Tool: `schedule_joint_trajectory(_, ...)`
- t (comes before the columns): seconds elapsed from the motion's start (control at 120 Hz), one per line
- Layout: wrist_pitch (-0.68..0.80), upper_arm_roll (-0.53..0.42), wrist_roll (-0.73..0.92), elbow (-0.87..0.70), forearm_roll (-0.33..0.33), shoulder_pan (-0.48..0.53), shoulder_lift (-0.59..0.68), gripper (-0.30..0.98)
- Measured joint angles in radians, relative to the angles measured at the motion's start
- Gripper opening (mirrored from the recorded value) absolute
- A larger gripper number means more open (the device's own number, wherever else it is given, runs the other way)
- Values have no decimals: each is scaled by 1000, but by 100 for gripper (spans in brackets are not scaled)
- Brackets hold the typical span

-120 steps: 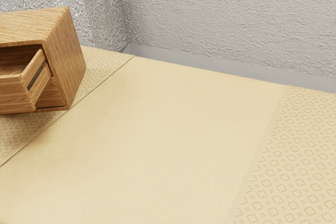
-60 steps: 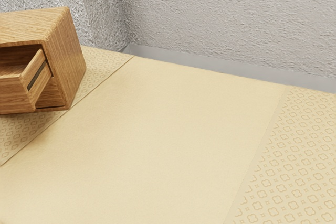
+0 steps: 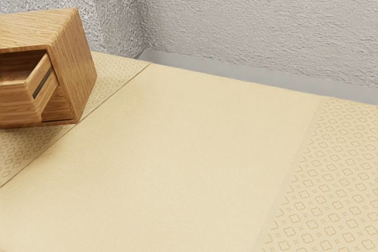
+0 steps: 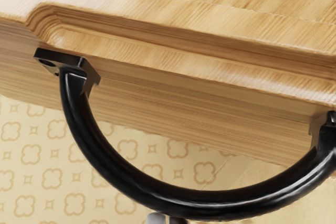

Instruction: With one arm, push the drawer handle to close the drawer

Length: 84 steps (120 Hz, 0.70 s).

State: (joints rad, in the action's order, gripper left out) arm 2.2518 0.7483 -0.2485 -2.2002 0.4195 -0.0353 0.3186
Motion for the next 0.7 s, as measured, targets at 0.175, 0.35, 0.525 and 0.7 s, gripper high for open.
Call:
schedule_joint_trajectory(0.175,72,5,-2,4,0,-13,-12,-10)
schedule_joint_trajectory(0.35,122,5,-2,9,0,-16,-38,-10)
schedule_joint_trajectory(0.525,157,5,-2,25,-2,-29,-66,-10)
schedule_joint_trajectory(0.7,176,5,-3,49,-9,-35,-102,-10)
